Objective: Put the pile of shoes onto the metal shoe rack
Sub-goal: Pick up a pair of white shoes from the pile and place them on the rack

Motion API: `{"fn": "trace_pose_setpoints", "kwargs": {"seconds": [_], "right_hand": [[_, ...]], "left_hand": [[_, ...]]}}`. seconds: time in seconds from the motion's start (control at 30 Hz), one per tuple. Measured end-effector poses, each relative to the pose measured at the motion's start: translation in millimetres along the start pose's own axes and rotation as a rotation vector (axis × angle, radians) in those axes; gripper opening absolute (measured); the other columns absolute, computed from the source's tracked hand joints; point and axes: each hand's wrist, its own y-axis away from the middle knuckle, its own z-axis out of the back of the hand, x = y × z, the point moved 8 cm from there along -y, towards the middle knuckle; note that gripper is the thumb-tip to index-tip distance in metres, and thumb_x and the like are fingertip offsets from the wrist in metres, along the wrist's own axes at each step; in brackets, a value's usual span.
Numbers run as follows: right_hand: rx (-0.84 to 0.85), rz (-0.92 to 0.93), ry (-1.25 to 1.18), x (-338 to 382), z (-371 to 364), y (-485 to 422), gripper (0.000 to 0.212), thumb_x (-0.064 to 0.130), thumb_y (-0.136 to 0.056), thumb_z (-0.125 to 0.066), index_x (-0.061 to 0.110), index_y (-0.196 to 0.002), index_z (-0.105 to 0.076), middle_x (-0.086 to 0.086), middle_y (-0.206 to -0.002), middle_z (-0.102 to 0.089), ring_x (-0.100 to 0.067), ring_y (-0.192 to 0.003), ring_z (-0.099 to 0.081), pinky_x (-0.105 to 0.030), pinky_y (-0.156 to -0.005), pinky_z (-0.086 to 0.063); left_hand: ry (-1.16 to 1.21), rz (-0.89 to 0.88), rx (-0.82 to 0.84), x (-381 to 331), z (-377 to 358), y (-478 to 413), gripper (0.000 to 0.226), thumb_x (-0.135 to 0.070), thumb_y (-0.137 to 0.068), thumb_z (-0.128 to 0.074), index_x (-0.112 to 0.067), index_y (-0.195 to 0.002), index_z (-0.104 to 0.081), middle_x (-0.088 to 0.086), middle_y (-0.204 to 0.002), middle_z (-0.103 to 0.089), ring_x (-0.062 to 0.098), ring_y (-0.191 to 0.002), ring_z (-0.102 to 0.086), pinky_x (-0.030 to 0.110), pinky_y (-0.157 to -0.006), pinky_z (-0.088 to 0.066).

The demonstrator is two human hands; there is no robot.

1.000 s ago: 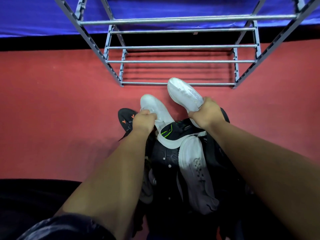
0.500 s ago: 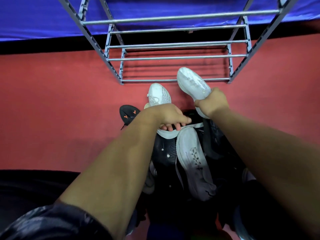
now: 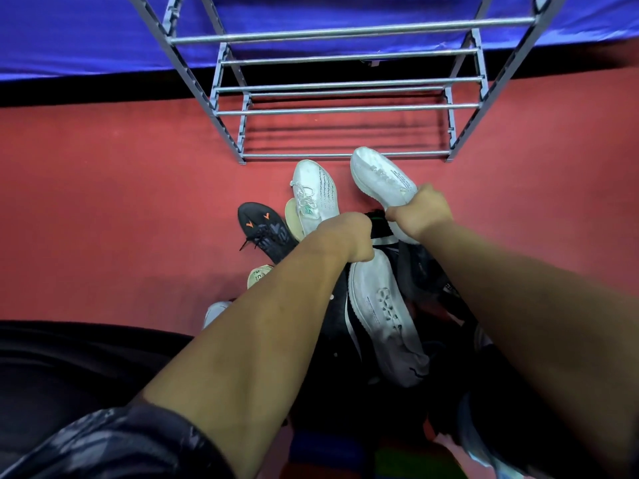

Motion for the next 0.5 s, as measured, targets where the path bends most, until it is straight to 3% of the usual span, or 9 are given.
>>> {"fn": "trace_pose_setpoints", "kwargs": {"seconds": [0.07,0.13,0.27,0.33,0.43,0.5], "right_hand": [[0.007,-0.003,-0.007,-0.7,0.0,0.8,0.075,0.039,-0.077,-0.085,0.006,-0.134,-0.051,-0.014,-0.13,-0.058,-0.036,-0.117,-0.061,-0.047,-0.094,-0.055],[0.02,-0.005,-0.015,0.0,-0.6,1.3,0.075,0.04,-0.077,-0.085,0.007,-0.134,-0.051,-0.013,-0.129,-0.059,-0.035,-0.115,-0.062,-0.046,-0.093,-0.056],[0.025,-0.006,-0.033,2.5,2.3,-2.4,0.073,0.039,-0.075,-0.084,0.006,-0.132,-0.054,-0.012,-0.126,-0.062,-0.033,-0.109,-0.064,-0.041,-0.084,-0.056],[0.033,-0.014,-0.061,3.7,5.1,-3.8,0.067,0.036,-0.077,-0.083,0.007,-0.131,-0.056,-0.009,-0.119,-0.063,-0.028,-0.094,-0.065,-0.032,-0.066,-0.052],[0.085,-0.06,-0.153,0.5,2.3,-5.0,0.049,0.035,-0.084,-0.079,0.009,-0.12,-0.06,-0.008,-0.095,-0.068,-0.017,-0.059,-0.063,-0.023,-0.038,-0.046],[0.12,-0.078,-0.19,-0.8,-1.6,-5.1,0.038,0.037,-0.085,-0.073,0.006,-0.105,-0.063,-0.01,-0.076,-0.07,-0.02,-0.045,-0.062,-0.026,-0.037,-0.051]], "left_hand": [[0.082,-0.01,-0.014,5.1,0.8,0.6,0.023,-0.026,-0.074,-0.072,-0.009,-0.089,-0.075,0.004,-0.084,-0.072,0.023,-0.076,-0.066,0.036,-0.072,-0.06],[0.201,-0.031,-0.017,7.4,5.3,4.4,0.027,-0.028,-0.069,-0.072,-0.011,-0.09,-0.077,0.005,-0.083,-0.074,0.019,-0.073,-0.065,0.037,-0.072,-0.06],[0.478,-0.081,0.022,13.0,24.6,9.6,0.017,-0.018,-0.074,-0.072,-0.005,-0.084,-0.076,0.004,-0.07,-0.07,0.012,-0.06,-0.058,0.027,-0.059,-0.05],[0.657,-0.092,0.022,20.2,40.6,11.8,0.007,-0.012,-0.075,-0.072,-0.007,-0.078,-0.075,0.005,-0.069,-0.064,0.013,-0.062,-0.057,0.029,-0.065,-0.055],[0.953,-0.099,-0.058,36.8,75.6,12.3,0.011,-0.008,-0.081,-0.071,-0.007,-0.089,-0.078,0.016,-0.087,-0.071,0.02,-0.08,-0.068,0.04,-0.085,-0.064],[1.056,-0.107,-0.178,49.5,104.7,9.3,0.011,-0.01,-0.083,-0.074,-0.011,-0.093,-0.079,0.013,-0.092,-0.076,0.02,-0.083,-0.072,0.041,-0.082,-0.065]]}}
